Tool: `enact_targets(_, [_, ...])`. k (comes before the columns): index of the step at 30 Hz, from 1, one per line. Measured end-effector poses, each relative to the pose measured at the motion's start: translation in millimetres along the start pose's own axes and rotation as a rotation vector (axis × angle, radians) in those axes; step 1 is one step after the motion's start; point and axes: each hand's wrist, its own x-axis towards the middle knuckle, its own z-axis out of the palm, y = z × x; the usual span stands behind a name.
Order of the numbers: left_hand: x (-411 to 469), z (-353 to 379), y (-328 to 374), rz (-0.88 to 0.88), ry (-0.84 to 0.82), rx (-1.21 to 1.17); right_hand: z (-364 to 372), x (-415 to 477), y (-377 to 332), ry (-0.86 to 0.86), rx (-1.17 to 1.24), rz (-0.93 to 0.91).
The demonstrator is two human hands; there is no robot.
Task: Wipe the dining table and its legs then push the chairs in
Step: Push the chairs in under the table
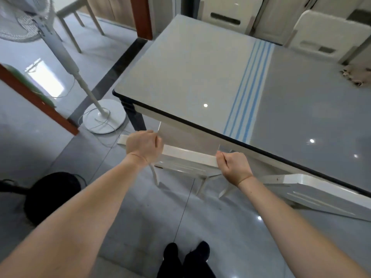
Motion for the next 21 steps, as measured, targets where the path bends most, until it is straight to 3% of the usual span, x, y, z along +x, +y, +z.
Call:
enact_targets(10, [32, 4, -20, 0.043, 0.052, -0.009, 0, 24, -19, -0.11, 0.039, 0.149])
enact_targets(17, [44, -2, -36, 0.104, 0.007, -0.111, 6, 40, -53, -0.106, -0.017, 0.575])
enact_targets(21, [64, -3, -57, 0.167, -0.027, -0.114, 13, 54, -72, -0.058, -0.01, 0.634])
